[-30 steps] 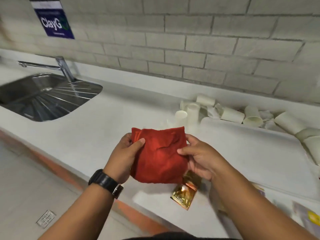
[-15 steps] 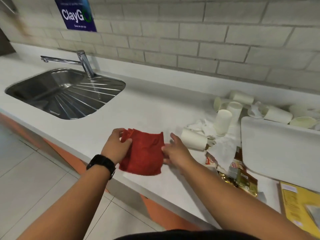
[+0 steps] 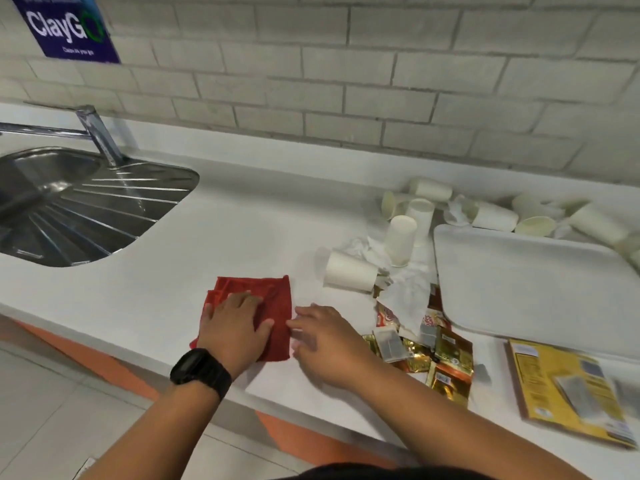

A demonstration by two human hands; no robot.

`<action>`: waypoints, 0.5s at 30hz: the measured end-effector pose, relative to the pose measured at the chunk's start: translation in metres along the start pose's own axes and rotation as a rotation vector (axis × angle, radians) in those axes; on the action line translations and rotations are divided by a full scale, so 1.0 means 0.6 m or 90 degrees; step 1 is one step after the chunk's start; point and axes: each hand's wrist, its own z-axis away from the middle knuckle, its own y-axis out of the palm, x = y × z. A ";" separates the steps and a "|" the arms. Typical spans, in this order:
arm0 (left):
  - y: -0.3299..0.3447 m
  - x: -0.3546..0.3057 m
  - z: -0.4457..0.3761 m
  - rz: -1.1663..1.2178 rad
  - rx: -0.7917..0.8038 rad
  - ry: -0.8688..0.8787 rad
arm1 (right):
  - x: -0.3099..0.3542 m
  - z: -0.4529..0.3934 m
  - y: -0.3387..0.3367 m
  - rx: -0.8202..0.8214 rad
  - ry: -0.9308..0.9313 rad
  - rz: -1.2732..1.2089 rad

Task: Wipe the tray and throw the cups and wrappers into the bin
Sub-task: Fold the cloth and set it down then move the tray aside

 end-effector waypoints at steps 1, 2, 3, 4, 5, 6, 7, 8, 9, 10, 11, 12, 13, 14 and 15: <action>-0.003 -0.016 -0.003 0.007 -0.010 0.023 | -0.005 0.009 -0.010 -0.017 0.002 -0.020; -0.005 -0.026 -0.005 0.019 -0.021 0.042 | -0.007 0.014 -0.018 -0.028 0.002 -0.039; -0.006 -0.040 -0.007 0.035 -0.027 0.065 | -0.012 0.021 -0.026 -0.041 0.009 -0.060; -0.007 -0.058 -0.008 0.059 -0.032 0.095 | -0.020 0.030 -0.035 -0.058 0.022 -0.079; -0.009 -0.073 -0.008 0.086 -0.037 0.123 | -0.026 0.038 -0.044 -0.079 0.033 -0.098; -0.010 -0.092 -0.009 0.109 -0.041 0.155 | -0.034 0.048 -0.057 -0.106 0.047 -0.116; -0.012 -0.111 -0.008 0.122 -0.045 0.186 | -0.041 0.058 -0.072 -0.129 0.062 -0.131; -0.014 -0.131 -0.007 0.129 -0.048 0.213 | -0.050 0.069 -0.089 -0.145 0.079 -0.140; -0.017 -0.151 -0.006 0.132 -0.049 0.235 | -0.059 0.078 -0.106 -0.158 0.093 -0.142; -0.018 -0.171 -0.005 0.137 -0.044 0.251 | -0.069 0.089 -0.124 -0.169 0.110 -0.142; -0.020 -0.196 -0.002 0.145 -0.040 0.269 | -0.083 0.103 -0.145 -0.188 0.128 -0.140; -0.021 -0.218 0.000 0.155 -0.035 0.285 | -0.097 0.115 -0.164 -0.210 0.145 -0.137; -0.021 -0.240 0.002 0.166 -0.030 0.298 | -0.115 0.128 -0.182 -0.236 0.162 -0.136; -0.020 -0.266 0.004 0.178 -0.020 0.306 | -0.135 0.144 -0.203 -0.260 0.179 -0.138; -0.018 -0.283 0.004 0.193 -0.007 0.306 | -0.153 0.156 -0.220 -0.280 0.194 -0.138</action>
